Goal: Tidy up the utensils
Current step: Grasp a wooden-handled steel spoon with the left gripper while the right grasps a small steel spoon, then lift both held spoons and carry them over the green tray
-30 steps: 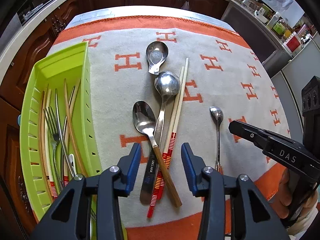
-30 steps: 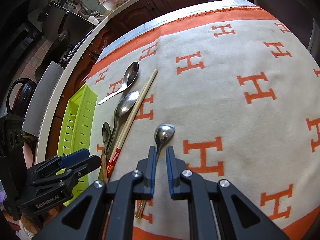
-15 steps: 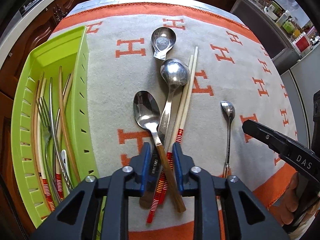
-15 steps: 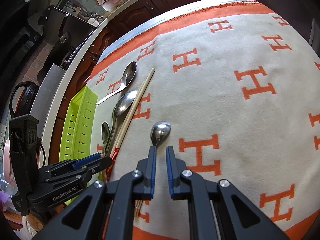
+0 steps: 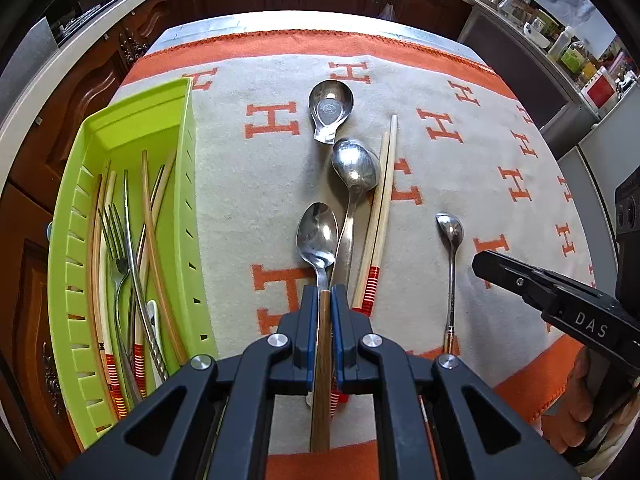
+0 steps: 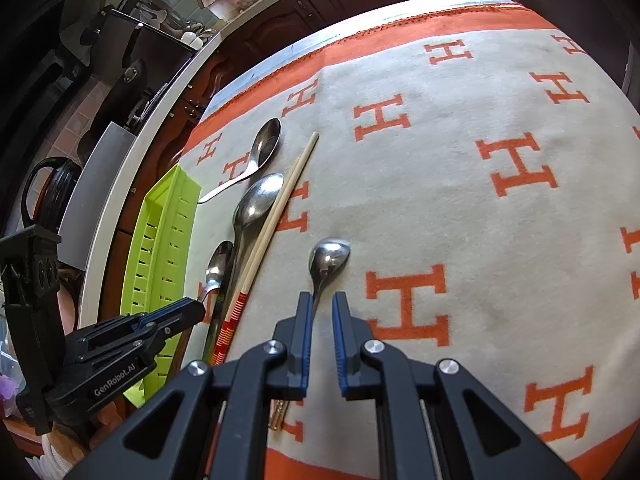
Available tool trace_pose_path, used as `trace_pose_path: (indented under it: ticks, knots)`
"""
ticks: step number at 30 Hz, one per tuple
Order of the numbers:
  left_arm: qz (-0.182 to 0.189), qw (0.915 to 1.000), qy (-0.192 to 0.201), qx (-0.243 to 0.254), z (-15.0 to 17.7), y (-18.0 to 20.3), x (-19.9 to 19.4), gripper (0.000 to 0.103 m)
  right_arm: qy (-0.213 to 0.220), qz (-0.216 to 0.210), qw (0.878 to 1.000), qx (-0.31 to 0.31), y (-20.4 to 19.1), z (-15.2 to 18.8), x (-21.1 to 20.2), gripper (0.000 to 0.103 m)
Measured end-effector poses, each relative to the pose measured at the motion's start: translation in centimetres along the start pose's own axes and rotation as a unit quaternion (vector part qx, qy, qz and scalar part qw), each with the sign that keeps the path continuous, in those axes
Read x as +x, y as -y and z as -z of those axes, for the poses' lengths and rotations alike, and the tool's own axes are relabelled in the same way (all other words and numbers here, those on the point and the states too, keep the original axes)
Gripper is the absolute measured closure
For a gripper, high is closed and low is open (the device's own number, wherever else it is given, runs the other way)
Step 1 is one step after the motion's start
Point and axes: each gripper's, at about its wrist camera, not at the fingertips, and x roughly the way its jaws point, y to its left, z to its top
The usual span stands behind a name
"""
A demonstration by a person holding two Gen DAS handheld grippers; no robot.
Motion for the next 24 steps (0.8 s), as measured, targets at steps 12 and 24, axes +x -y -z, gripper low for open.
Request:
trace_pose_path:
  ticks: [12,24]
  knots:
    - [-0.006,0.9999,-0.003,-0.008,-0.2,-0.2,1.2,0.098,-0.007,0.004,1.0,-0.014,-0.9,0.3,0.3,0.093]
    - [-0.001,0.9992,-0.024,-0.031,-1.5,-0.8,3.1,0.093,-0.01,0.004,1.0,-0.013,-0.8,0.4,0.3,0.093]
